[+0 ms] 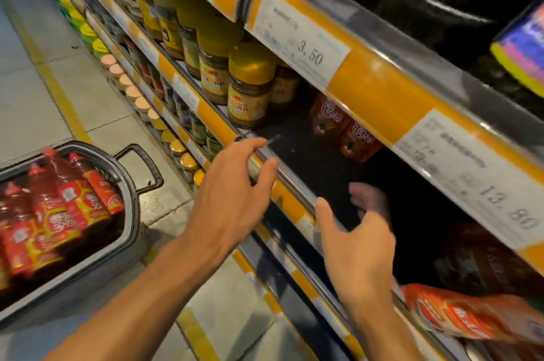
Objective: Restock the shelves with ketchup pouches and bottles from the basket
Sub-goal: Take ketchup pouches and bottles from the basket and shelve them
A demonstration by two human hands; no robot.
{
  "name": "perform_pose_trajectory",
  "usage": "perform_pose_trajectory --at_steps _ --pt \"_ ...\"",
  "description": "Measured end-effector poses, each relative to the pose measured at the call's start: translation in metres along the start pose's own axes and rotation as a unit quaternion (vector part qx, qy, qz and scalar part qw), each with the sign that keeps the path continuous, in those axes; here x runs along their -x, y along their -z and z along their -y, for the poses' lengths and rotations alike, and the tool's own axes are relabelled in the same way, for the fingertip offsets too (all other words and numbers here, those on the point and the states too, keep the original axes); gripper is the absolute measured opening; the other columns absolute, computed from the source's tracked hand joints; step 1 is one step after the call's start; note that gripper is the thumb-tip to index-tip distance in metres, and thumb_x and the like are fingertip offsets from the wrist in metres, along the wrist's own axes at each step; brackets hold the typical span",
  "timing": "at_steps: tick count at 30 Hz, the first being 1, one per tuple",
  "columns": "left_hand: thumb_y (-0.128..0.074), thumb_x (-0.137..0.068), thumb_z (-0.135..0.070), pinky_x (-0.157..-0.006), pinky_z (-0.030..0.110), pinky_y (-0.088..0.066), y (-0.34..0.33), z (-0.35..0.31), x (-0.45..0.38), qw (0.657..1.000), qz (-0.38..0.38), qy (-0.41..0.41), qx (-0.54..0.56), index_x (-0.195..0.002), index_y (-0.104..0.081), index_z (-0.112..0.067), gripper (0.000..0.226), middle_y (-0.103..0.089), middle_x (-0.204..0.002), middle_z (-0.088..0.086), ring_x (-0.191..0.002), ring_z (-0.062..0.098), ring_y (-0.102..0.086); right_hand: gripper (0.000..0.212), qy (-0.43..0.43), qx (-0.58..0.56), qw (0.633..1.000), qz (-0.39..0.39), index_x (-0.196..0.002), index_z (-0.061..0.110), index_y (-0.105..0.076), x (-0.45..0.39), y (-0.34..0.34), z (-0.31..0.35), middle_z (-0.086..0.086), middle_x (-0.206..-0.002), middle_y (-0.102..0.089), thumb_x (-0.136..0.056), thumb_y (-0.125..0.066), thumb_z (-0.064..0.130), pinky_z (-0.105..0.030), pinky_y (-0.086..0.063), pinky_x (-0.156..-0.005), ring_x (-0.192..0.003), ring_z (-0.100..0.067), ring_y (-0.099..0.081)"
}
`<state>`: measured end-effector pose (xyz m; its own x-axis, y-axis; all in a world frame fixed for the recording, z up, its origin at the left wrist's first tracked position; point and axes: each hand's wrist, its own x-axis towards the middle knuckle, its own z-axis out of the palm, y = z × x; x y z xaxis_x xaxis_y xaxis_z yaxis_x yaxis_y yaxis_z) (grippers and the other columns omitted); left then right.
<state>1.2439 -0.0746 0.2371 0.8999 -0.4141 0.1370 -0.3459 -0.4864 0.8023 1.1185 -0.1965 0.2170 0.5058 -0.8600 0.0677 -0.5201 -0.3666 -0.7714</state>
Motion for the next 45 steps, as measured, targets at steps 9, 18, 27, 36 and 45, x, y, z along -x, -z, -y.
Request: perform_pose_trajectory --at_steps 9,18,27,36,45 --pt "-0.050 -0.095 -0.056 -0.106 0.041 -0.046 0.130 -0.056 0.130 0.987 0.091 0.128 0.015 -0.137 -0.055 -0.028 0.051 -0.058 -0.136 -0.011 -0.124 0.007 -0.053 0.045 -0.032 -0.018 0.971 0.238 -0.130 0.042 -0.047 0.119 0.103 0.087 0.019 -0.134 -0.055 -0.091 -0.063 0.057 -0.035 -0.047 -0.103 -0.125 -0.005 -0.051" --pt "-0.052 -0.097 -0.047 -0.090 0.029 -0.046 0.189 -0.143 0.234 0.974 0.178 0.136 0.028 -0.124 -0.061 -0.029 0.034 -0.061 -0.122 -0.012 -0.111 0.009 -0.058 0.039 -0.073 0.017 0.967 0.242 -0.126 0.042 -0.049 0.211 0.249 0.092 0.020 -0.135 -0.054 -0.093 -0.059 0.060 -0.036 -0.052 -0.094 -0.122 -0.006 -0.054" --pt "-0.058 -0.098 -0.036 -0.079 0.018 -0.047 0.130 -0.221 0.288 0.958 0.282 0.014 0.046 -0.112 -0.063 -0.025 0.018 -0.063 -0.106 -0.014 -0.100 -0.001 -0.059 0.038 -0.200 -0.033 0.974 0.106 -0.128 0.033 -0.053 0.293 0.369 0.011 0.012 -0.128 -0.057 -0.095 -0.061 0.052 -0.042 -0.051 -0.097 -0.118 -0.011 -0.057" --pt "-0.059 -0.097 -0.039 -0.074 0.014 -0.048 0.031 -0.311 0.441 0.861 0.497 -0.094 0.047 -0.104 -0.061 -0.038 0.007 -0.067 -0.096 -0.021 -0.091 -0.001 -0.064 0.027 -0.322 -0.088 0.939 -0.088 -0.117 0.030 -0.058 0.437 0.504 -0.088 0.013 -0.112 -0.064 -0.095 -0.064 0.043 -0.027 -0.049 -0.090 -0.108 -0.004 -0.060" --pt "-0.061 -0.098 -0.030 -0.080 0.025 -0.050 -0.062 -0.401 0.617 0.693 0.687 -0.217 0.020 -0.099 -0.064 -0.033 0.004 -0.070 -0.097 -0.014 -0.091 0.002 -0.065 0.024 -0.472 -0.099 0.824 -0.296 -0.115 0.024 -0.062 0.596 0.594 -0.155 0.010 -0.105 -0.067 -0.095 -0.066 0.037 -0.030 -0.051 -0.091 -0.101 -0.007 -0.062"
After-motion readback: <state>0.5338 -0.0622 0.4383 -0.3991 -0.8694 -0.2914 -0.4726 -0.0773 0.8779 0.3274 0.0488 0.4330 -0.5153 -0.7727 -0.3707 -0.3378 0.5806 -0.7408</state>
